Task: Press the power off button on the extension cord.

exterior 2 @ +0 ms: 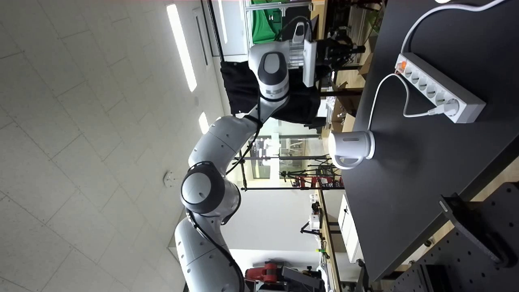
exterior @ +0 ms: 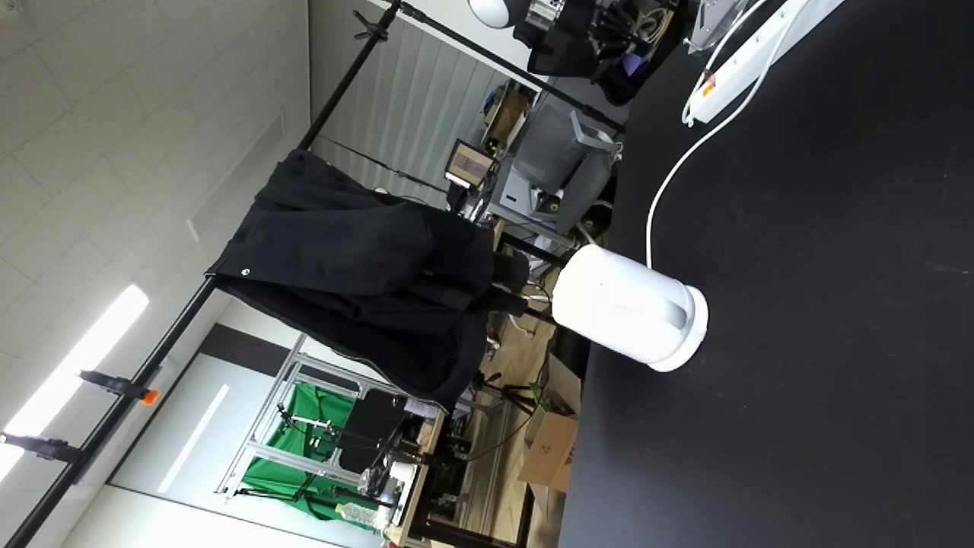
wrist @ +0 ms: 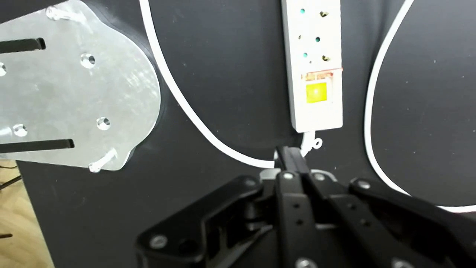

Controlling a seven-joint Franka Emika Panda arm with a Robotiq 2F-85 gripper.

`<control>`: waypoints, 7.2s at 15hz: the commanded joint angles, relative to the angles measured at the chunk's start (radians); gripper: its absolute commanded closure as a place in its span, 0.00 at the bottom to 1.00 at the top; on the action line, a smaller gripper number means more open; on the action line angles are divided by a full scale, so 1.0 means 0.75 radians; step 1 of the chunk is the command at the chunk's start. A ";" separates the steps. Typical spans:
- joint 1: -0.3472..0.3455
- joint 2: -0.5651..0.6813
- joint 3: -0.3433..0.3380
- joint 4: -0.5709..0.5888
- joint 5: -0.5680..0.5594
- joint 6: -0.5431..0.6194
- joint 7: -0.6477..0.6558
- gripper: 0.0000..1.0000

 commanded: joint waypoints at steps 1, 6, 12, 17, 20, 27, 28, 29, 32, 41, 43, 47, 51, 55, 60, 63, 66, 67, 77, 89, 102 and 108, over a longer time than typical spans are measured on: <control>-0.018 0.004 0.025 0.011 -0.026 -0.005 0.011 0.99; 0.029 0.041 -0.015 -0.049 -0.050 0.028 -0.016 1.00; -0.049 0.131 0.094 -0.035 -0.062 0.094 -0.159 1.00; -0.128 0.164 0.178 -0.010 -0.029 0.056 -0.296 1.00; -0.155 0.169 0.198 -0.006 -0.018 0.047 -0.346 1.00; -0.187 0.170 0.227 -0.026 0.045 0.104 -0.442 1.00; -0.187 0.170 0.227 -0.028 0.055 0.116 -0.449 1.00; -0.187 0.171 0.228 -0.028 0.058 0.131 -0.454 1.00; -0.189 0.174 0.239 -0.040 0.080 0.201 -0.465 1.00; -0.177 0.189 0.240 -0.065 0.071 0.243 -0.466 1.00; -0.175 0.193 0.238 -0.069 0.069 0.241 -0.467 1.00; -0.173 0.204 0.234 -0.064 0.067 0.235 -0.461 1.00; -0.170 0.212 0.228 -0.069 0.063 0.245 -0.458 1.00; -0.164 0.244 0.206 -0.059 0.056 0.252 -0.434 1.00; -0.153 0.264 0.191 -0.076 0.063 0.309 -0.378 1.00; -0.148 0.251 0.182 -0.124 0.076 0.363 -0.334 1.00; -0.120 0.218 0.150 -0.231 0.047 0.465 -0.323 1.00; -0.111 0.214 0.141 -0.258 0.023 0.507 -0.317 1.00; -0.015 0.145 0.033 -0.464 -0.143 0.772 -0.178 1.00; 0.051 0.108 -0.034 -0.538 -0.191 0.721 0.055 1.00; 0.059 0.088 -0.030 -0.563 -0.074 0.674 0.313 1.00; 0.059 0.092 -0.032 -0.567 -0.043 0.711 0.372 1.00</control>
